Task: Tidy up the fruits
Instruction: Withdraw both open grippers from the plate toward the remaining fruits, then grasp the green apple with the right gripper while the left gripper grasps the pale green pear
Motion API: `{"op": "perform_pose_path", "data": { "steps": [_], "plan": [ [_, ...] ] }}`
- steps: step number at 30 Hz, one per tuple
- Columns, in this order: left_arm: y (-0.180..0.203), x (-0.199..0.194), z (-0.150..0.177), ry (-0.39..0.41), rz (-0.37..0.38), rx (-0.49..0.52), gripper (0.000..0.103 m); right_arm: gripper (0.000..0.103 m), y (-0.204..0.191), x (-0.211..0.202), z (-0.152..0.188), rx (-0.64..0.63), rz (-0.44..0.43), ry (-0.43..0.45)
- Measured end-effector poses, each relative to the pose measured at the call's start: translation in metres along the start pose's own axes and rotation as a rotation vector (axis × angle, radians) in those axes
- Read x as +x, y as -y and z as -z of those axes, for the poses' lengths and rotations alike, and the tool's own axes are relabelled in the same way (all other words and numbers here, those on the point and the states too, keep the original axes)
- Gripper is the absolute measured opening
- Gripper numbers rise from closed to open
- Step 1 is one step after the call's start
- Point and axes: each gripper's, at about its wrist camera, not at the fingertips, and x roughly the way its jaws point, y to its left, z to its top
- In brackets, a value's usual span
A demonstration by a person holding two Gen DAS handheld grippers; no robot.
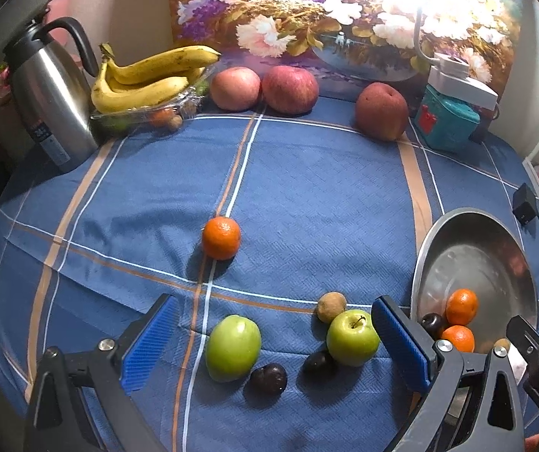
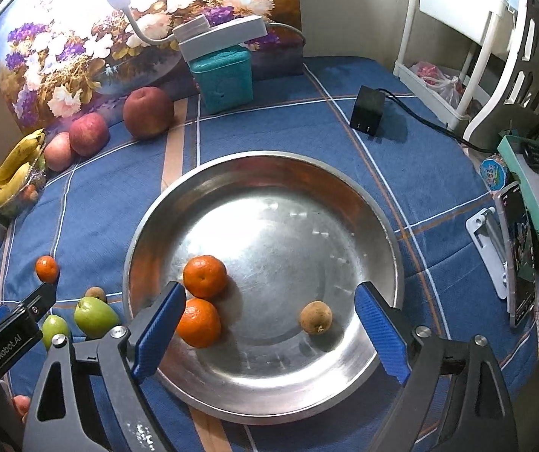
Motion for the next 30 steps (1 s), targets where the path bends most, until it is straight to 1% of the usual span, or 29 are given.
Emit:
{"op": "perform_pose_path", "data": {
  "steps": [2,6,12,16,17,20,27,30],
  "plan": [
    [0.001,0.003,0.001,-0.008,-0.008,0.019,0.103,0.091,-0.002,0.001,0.0,-0.012,0.002,-0.003],
    [-0.001,0.009,0.001,-0.021,-0.03,0.038,0.103,0.091,-0.011,0.002,0.001,-0.06,0.048,-0.006],
    [-0.009,0.011,-0.001,-0.018,-0.064,0.044,0.103,0.091,-0.02,0.007,0.003,-0.063,0.036,-0.033],
    [-0.014,0.012,-0.002,-0.012,-0.107,0.055,0.103,0.091,-0.029,0.006,0.003,-0.08,0.048,-0.032],
    [-0.015,0.012,-0.003,-0.01,-0.129,0.053,0.103,0.091,-0.031,0.006,0.003,-0.081,0.052,-0.03],
    [-0.019,0.014,-0.004,-0.01,-0.169,0.045,0.103,0.091,-0.034,0.004,0.001,-0.07,0.044,-0.015],
    [-0.037,0.011,-0.008,0.001,-0.189,0.022,0.103,0.091,-0.048,-0.004,-0.003,-0.056,0.01,0.027],
    [-0.048,0.008,-0.011,0.005,-0.17,-0.008,0.103,0.091,-0.054,-0.005,-0.005,-0.055,-0.005,0.034]
  ]
}}
